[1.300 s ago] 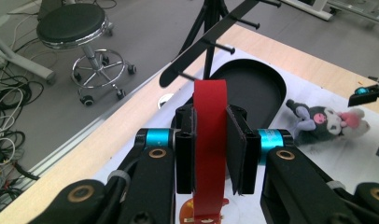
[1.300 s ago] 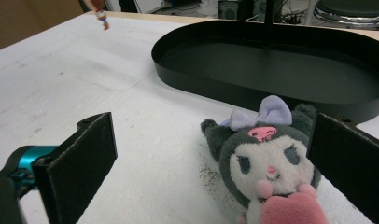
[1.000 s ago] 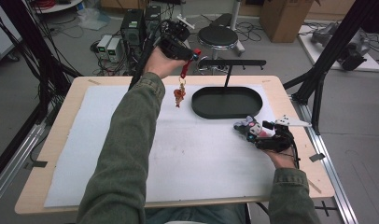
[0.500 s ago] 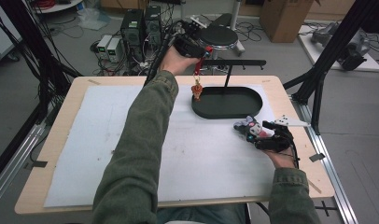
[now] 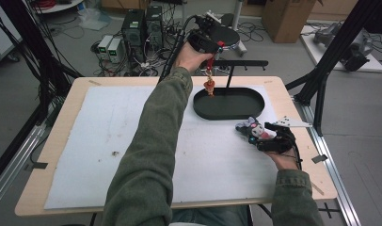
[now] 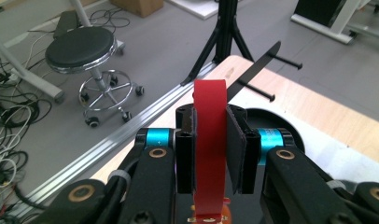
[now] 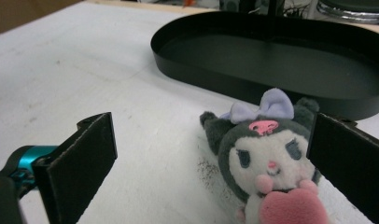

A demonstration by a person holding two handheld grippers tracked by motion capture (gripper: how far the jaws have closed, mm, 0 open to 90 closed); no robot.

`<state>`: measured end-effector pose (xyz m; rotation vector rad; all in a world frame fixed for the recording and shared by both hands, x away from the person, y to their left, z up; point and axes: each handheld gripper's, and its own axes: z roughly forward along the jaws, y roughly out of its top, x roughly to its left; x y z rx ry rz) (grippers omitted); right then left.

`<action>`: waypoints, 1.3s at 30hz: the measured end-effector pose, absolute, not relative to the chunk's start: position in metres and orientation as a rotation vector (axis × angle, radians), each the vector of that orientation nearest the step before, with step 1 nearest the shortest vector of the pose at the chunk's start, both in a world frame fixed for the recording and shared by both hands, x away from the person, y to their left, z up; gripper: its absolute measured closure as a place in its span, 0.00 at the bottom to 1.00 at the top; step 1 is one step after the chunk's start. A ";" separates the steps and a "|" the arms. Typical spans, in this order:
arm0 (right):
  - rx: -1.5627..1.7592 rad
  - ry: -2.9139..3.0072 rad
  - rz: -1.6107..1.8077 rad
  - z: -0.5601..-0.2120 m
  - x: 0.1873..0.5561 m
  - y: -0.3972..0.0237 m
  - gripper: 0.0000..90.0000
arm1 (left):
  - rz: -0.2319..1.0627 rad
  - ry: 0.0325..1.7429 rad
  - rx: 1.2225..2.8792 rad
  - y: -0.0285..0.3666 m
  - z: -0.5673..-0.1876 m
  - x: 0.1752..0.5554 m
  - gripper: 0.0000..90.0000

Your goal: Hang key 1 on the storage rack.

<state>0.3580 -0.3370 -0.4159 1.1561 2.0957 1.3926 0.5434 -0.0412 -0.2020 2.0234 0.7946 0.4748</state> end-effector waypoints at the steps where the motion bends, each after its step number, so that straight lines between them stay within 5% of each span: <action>1: 1.157 2.102 1.383 -0.417 0.359 -0.336 0.01 | 0.479 0.790 2.024 -0.043 -0.202 0.543 0.83; 27: 1.178 2.093 1.418 -0.417 0.361 -0.340 0.01 | 0.413 0.857 1.909 -0.044 -0.221 0.574 0.82; 31: 1.174 2.104 1.410 -0.418 0.361 -0.338 0.01 | 0.328 0.806 1.937 -0.037 -0.219 0.575 0.51; 33: 1.174 2.102 1.410 -0.417 0.361 -0.339 0.01 | 0.338 0.756 2.010 -0.034 -0.220 0.572 0.44; 35: 1.182 2.093 1.419 -0.417 0.360 -0.340 0.01 | 0.399 0.746 2.069 -0.034 -0.222 0.566 0.11; 39: 1.193 2.075 1.443 -0.416 0.360 -0.341 0.01 | 0.390 0.749 2.081 -0.028 -0.224 0.562 0.02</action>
